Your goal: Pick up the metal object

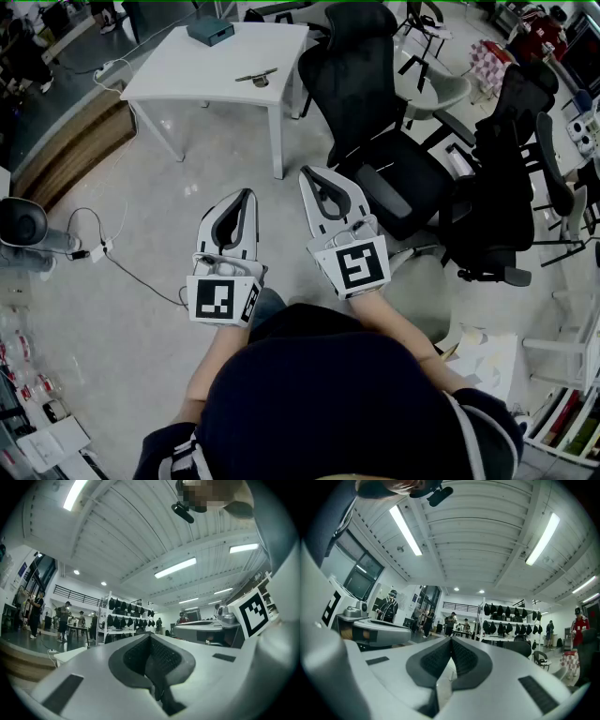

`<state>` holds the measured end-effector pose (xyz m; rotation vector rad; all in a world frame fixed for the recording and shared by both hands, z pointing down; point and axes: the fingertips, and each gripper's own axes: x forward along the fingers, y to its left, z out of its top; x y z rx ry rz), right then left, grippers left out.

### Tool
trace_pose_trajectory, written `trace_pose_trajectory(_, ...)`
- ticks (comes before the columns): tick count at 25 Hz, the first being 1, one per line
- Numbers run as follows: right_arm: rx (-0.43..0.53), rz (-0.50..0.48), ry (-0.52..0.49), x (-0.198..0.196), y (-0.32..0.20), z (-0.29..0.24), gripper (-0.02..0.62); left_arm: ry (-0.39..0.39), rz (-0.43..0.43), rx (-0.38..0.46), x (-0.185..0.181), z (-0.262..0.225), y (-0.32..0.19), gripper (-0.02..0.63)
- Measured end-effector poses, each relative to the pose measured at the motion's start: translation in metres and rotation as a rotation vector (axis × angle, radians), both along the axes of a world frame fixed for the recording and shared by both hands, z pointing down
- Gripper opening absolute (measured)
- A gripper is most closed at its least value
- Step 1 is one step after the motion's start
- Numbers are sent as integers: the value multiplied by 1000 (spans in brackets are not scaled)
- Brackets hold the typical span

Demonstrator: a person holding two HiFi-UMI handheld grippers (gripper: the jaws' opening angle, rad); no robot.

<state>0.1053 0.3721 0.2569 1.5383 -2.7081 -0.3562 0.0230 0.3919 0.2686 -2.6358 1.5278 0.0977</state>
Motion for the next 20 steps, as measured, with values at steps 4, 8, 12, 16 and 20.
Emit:
trace_pose_trajectory(4, -64, -2, -32, 3, -12, 13, 28, 2, 17, -14, 3, 7, -12, 25)
trace_pose_trajectory(8, -84, -21, -24, -6, -34, 24, 29, 13, 23, -34, -3, 16, -35, 25)
trace_pose_trajectory(12, -69, -43, -6, -24, -73, 33, 29, 18, 39, -46, -17, 27, -73, 25)
trace_pose_trajectory(16, -145, -26, 11, -48, -133, 52, 82, 20, 69, -52, -39, 31, -131, 25)
trace_pose_trajectory(20, -199, 7, 39, -69, -202, 64, 142, 11, 91, -70, -67, 29, -201, 25)
